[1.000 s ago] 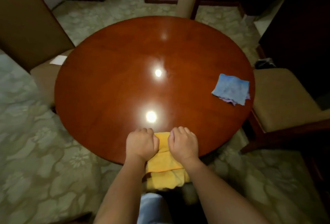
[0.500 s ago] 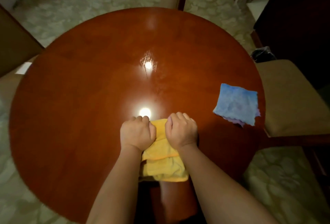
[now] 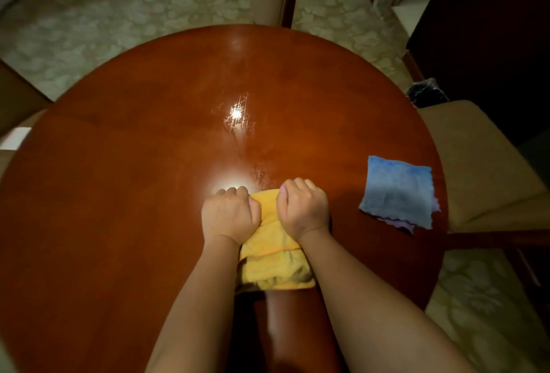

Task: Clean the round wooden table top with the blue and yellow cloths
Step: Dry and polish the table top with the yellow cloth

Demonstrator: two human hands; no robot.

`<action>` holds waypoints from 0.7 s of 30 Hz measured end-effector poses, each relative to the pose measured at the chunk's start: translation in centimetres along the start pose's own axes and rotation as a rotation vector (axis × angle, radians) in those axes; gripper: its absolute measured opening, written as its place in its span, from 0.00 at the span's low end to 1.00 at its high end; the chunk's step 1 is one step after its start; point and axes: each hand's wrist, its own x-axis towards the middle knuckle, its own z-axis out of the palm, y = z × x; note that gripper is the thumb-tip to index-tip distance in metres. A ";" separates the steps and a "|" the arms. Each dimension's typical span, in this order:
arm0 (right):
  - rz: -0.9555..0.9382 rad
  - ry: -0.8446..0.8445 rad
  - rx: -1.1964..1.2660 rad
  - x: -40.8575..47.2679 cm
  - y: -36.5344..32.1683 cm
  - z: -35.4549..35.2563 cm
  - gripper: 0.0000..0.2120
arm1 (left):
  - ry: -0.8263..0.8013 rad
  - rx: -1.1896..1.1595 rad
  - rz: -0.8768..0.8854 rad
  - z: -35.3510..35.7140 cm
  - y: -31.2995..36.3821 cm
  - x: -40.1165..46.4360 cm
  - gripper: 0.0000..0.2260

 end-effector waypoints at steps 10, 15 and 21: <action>0.027 -0.120 -0.069 -7.9 1.3 -5.2 0.16 | -0.067 -0.054 -0.026 -2.8 4.7 -8.4 0.15; 0.037 -0.106 -0.072 -13.2 2.1 -8.6 0.15 | -0.107 -0.048 -0.024 -4.7 7.8 -13.3 0.15; 0.041 -0.109 -0.071 -17.1 2.8 -11.4 0.15 | -0.135 -0.052 -0.027 -6.2 10.1 -16.9 0.14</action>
